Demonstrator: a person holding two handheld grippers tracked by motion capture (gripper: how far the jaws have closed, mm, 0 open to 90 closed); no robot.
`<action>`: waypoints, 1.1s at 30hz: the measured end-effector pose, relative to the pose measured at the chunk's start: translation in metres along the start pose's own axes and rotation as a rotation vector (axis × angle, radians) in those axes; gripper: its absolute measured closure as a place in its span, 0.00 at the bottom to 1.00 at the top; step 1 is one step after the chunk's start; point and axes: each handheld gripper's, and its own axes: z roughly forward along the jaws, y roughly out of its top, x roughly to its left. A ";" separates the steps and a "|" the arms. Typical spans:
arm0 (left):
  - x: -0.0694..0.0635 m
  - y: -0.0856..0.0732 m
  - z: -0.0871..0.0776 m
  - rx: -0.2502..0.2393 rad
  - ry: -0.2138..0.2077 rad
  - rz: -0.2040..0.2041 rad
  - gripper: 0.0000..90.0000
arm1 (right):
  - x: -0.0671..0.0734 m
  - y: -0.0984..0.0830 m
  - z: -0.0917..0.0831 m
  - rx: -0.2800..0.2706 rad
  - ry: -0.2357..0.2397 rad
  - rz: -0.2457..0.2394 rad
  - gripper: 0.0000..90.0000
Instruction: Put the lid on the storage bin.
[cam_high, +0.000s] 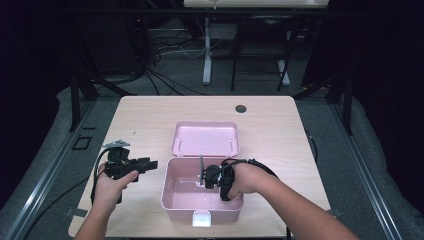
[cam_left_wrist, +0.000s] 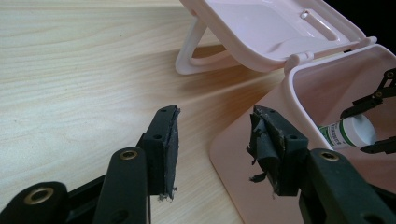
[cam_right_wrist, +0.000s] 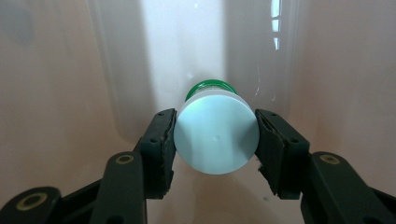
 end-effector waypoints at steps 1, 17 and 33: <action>0.000 0.000 0.000 0.001 0.000 0.000 0.58 | 0.000 0.000 0.000 0.002 -0.004 -0.003 0.56; 0.001 0.000 -0.001 -0.003 -0.001 -0.002 0.58 | 0.002 0.002 0.008 0.031 -0.030 -0.044 0.56; 0.001 0.000 -0.001 -0.001 0.000 -0.003 0.58 | 0.000 0.001 0.011 0.017 -0.032 -0.026 0.53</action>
